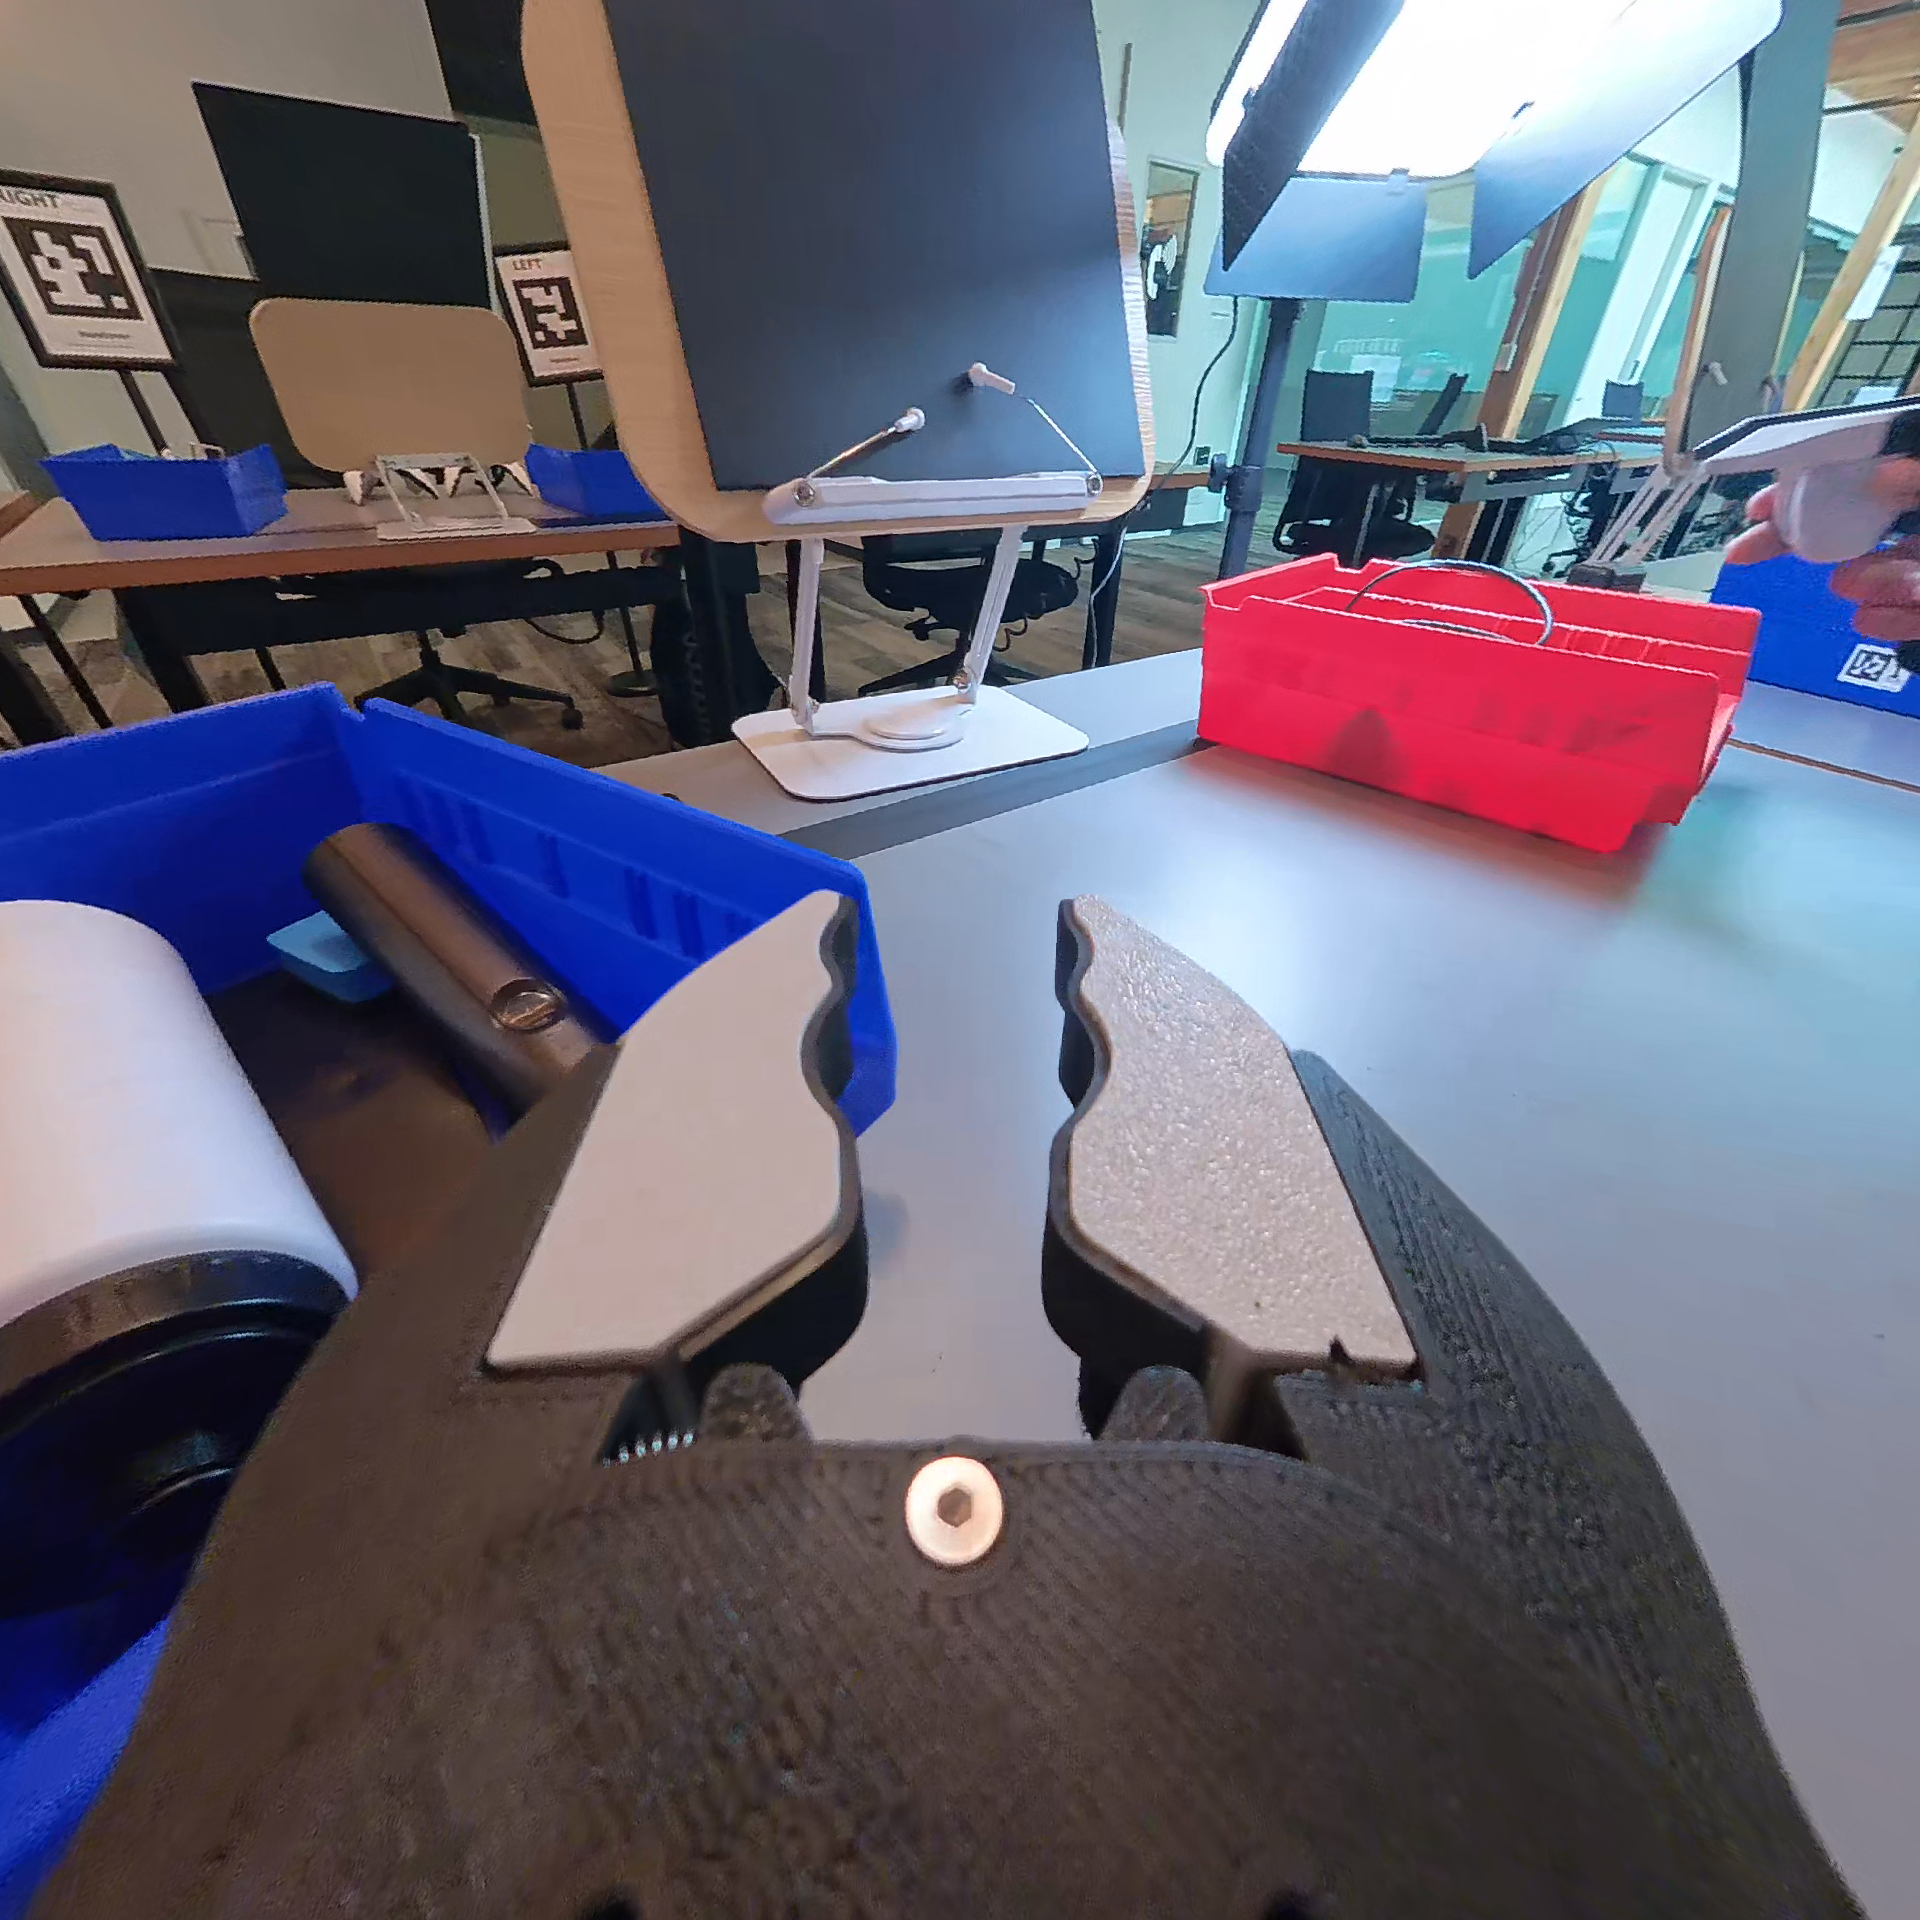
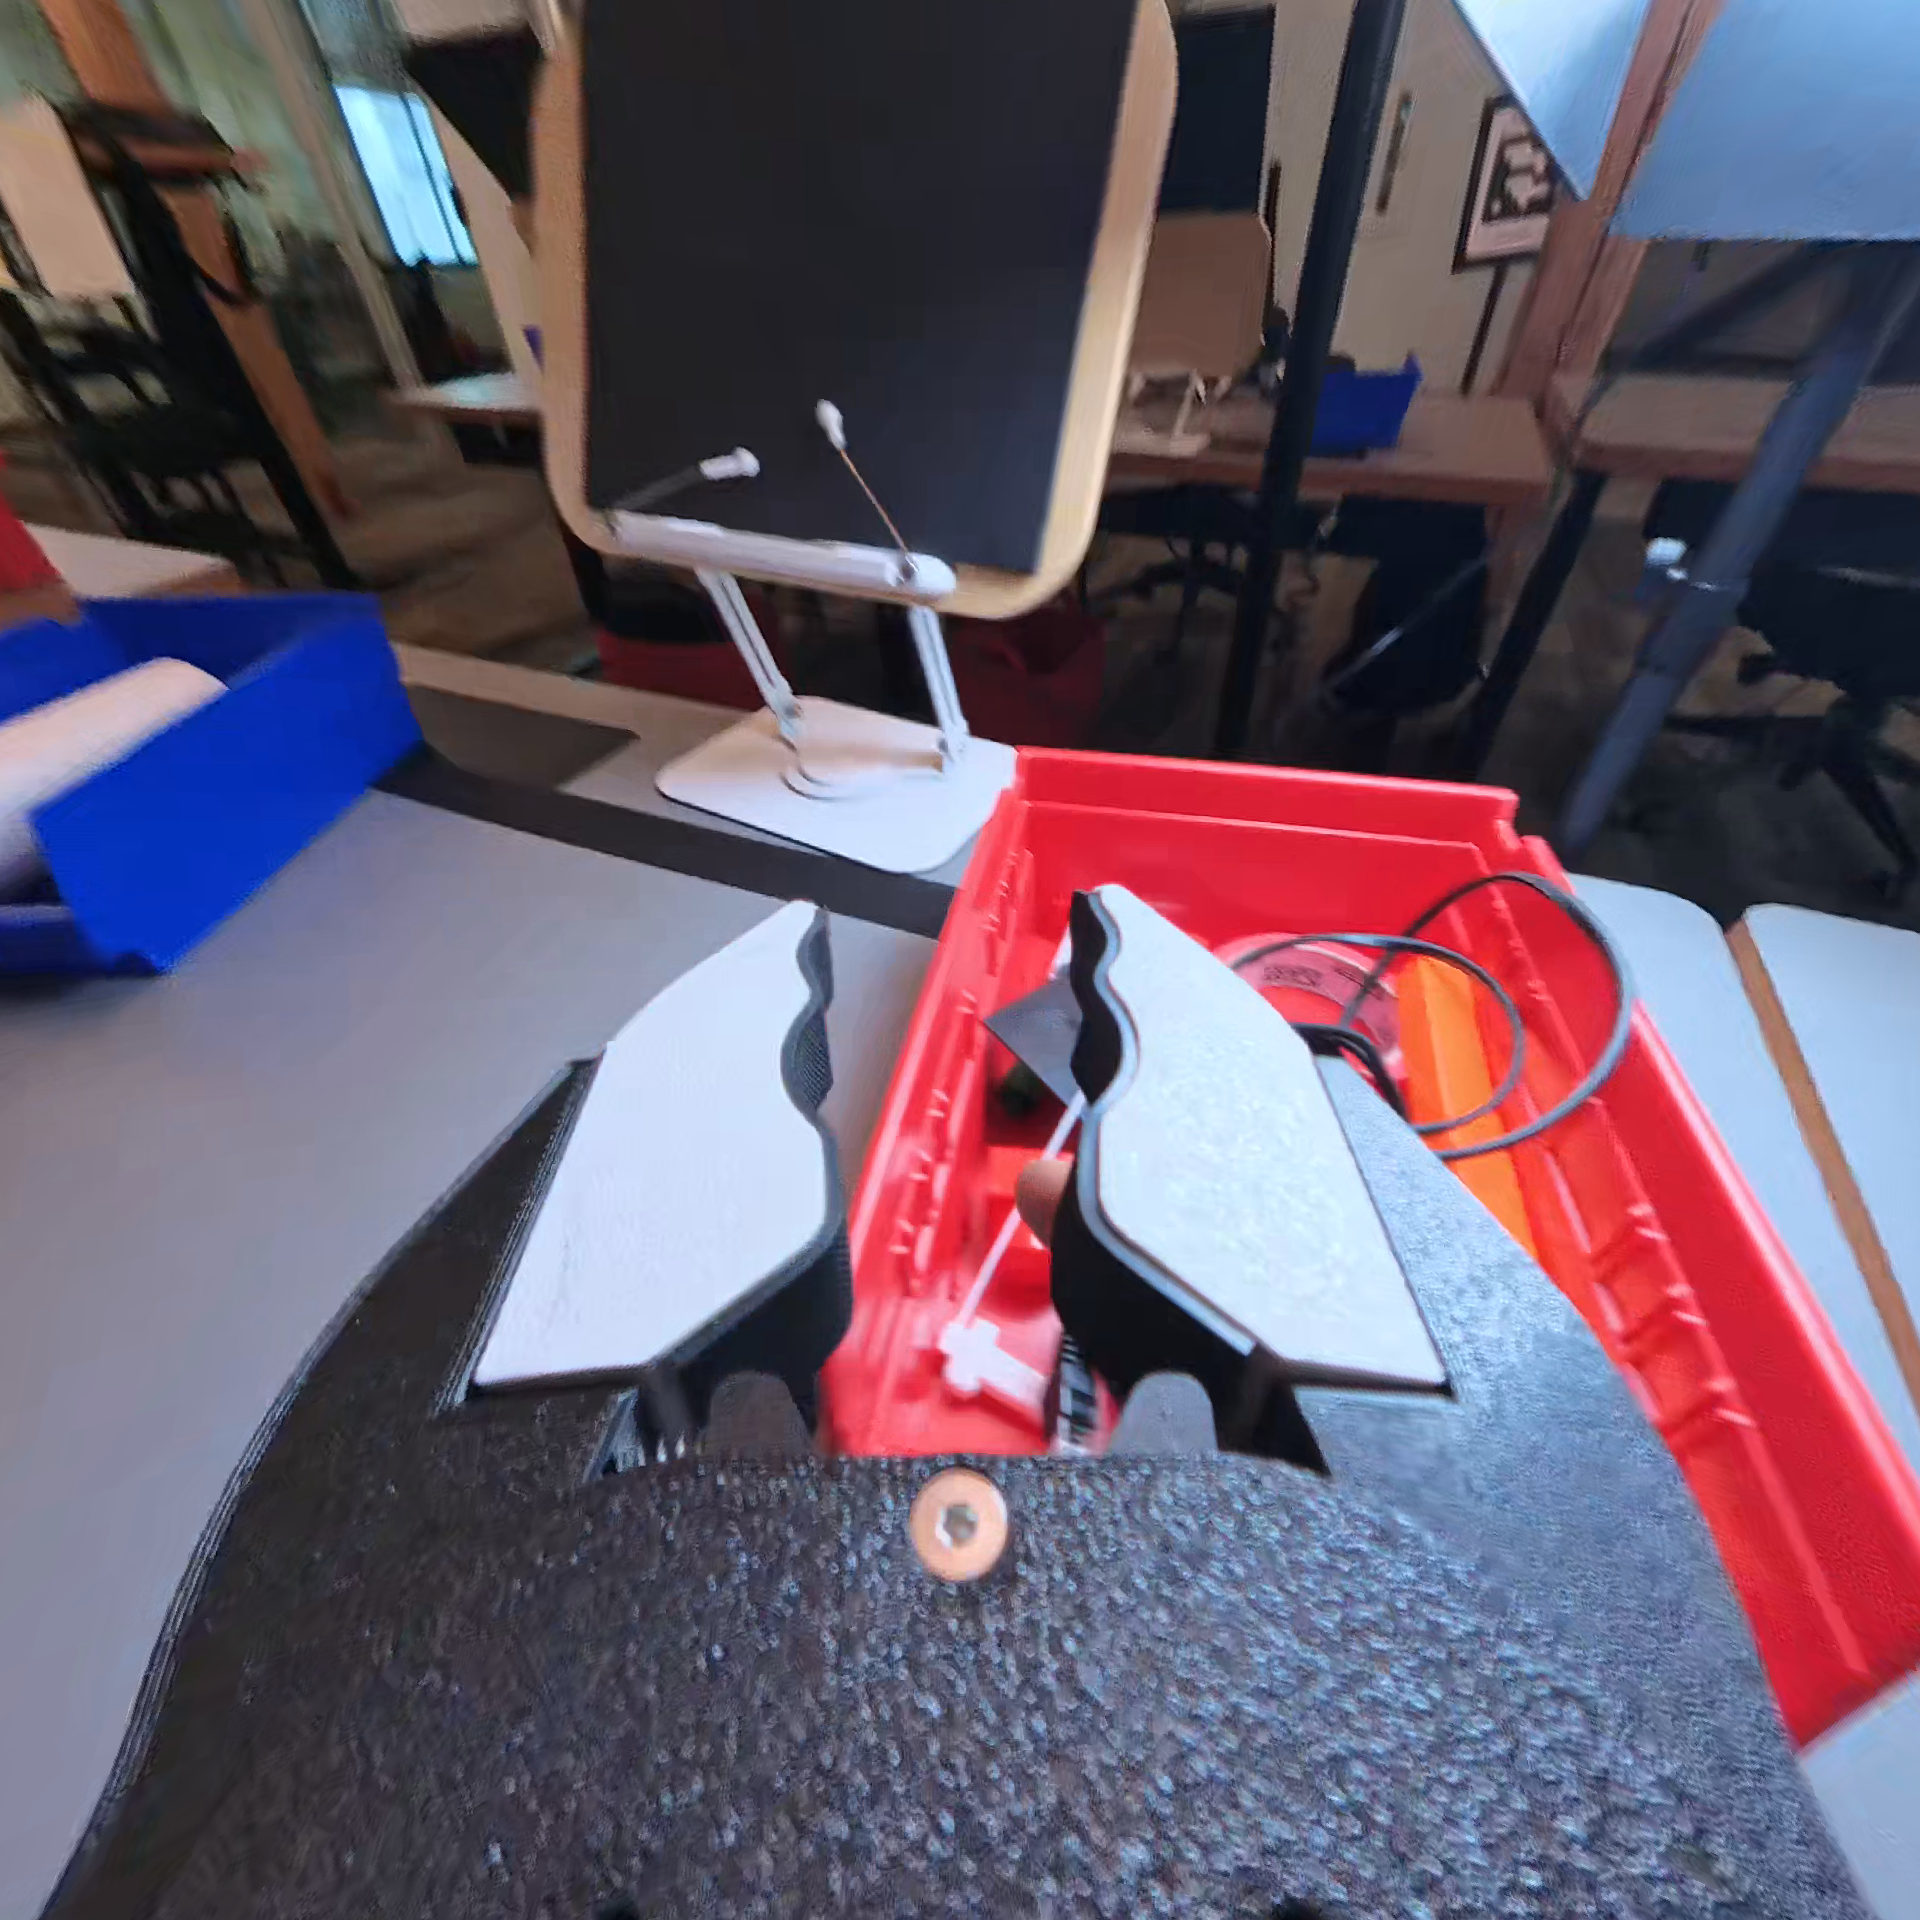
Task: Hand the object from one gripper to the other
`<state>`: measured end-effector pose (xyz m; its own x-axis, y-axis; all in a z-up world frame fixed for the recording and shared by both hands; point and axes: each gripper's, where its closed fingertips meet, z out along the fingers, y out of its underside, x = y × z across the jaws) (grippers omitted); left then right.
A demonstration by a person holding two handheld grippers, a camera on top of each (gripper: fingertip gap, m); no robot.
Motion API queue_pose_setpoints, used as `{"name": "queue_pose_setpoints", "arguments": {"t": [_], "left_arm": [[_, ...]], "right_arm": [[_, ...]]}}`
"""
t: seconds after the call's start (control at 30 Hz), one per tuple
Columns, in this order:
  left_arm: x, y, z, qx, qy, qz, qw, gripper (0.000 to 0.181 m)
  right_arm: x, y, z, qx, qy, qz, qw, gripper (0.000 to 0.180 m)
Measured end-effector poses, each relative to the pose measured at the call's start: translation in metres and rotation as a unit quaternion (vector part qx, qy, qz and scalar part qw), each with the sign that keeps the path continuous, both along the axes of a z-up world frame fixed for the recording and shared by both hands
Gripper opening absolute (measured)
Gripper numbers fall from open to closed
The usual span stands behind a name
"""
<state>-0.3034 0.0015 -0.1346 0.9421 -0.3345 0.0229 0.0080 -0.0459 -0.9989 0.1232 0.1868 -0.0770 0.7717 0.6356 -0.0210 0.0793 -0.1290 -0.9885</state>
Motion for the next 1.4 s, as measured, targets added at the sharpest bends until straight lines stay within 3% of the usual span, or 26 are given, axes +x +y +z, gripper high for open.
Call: {"name": "queue_pose_setpoints", "arguments": {"t": [0.1,0.27,0.53,0.73,0.9,1.17,1.4], "left_arm": [[-0.011,0.0,0.003,-0.002,0.008,0.021,1.0,0.035],[-0.05,-0.005,0.026,-0.013,0.021,0.07,0.997,0.034],[-0.092,0.042,0.032,-0.141,0.052,0.094,0.984,0.035],[-0.093,0.112,-0.013,-0.273,0.003,0.1,0.957,0.038],[-0.107,0.148,-0.063,-0.365,0.0,0.158,0.917,0.042],[-0.12,0.16,-0.109,-0.454,-0.002,0.207,0.867,0.049],[-0.123,0.159,-0.113,-0.473,0.026,0.215,0.854,0.051]], "right_arm": [[-0.027,-0.034,0.003,0.038,0.032,0.022,0.999,0.039],[-0.074,-0.077,-0.034,0.032,0.02,0.079,0.996,0.038],[-0.095,-0.086,-0.058,0.039,0.024,0.106,0.993,0.034],[-0.097,-0.089,-0.082,0.026,0.018,0.12,0.992,0.033],[-0.1,-0.095,-0.083,0.035,0.013,0.127,0.991,0.031],[-0.104,-0.1,-0.087,0.029,0.007,0.141,0.99,0.029],[-0.103,-0.098,-0.087,0.022,0.017,0.141,0.99,0.026]]}}
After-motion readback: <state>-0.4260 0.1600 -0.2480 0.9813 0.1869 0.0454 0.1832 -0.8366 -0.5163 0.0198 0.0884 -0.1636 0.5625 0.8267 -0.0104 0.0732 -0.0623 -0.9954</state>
